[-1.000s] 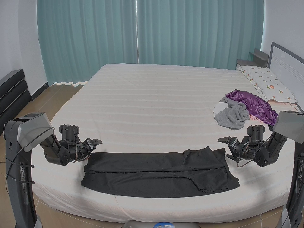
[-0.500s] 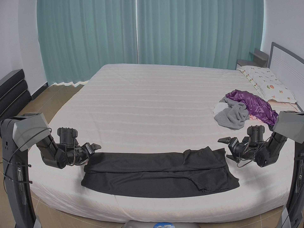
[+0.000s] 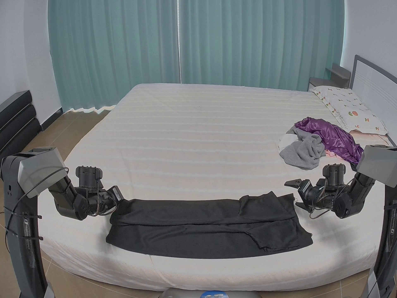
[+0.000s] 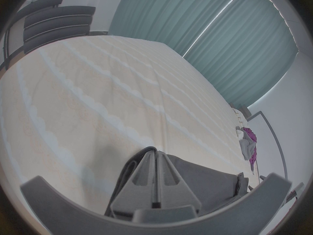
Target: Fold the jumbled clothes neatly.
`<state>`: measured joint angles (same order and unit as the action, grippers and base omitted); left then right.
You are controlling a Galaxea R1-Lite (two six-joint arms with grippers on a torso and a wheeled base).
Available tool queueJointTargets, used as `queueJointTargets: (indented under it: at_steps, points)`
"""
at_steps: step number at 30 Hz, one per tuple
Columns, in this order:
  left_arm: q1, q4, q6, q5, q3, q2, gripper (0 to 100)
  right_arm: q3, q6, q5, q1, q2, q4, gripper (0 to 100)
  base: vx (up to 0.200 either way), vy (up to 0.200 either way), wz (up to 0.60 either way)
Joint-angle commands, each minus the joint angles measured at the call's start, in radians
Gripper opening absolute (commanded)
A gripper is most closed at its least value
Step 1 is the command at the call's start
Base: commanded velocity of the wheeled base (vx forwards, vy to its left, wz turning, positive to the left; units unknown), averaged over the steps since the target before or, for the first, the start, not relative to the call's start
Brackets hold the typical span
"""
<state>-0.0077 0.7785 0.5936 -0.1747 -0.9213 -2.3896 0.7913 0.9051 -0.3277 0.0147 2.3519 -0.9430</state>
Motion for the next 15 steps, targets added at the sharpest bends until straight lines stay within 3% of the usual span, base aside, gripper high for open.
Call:
queueJointTargets:
  at_steps: [1,15]
  points:
    - [0.006,0.001,0.005,0.015,-0.013,-0.003,0,0.000,0.000,0.001,0.001,0.001,0.000,100,0.000,0.000,0.00]
    - [0.017,0.004,0.025,0.032,-0.050,-0.013,0,0.000,-0.002,0.001,0.001,0.001,0.000,100,0.000,0.000,0.00]
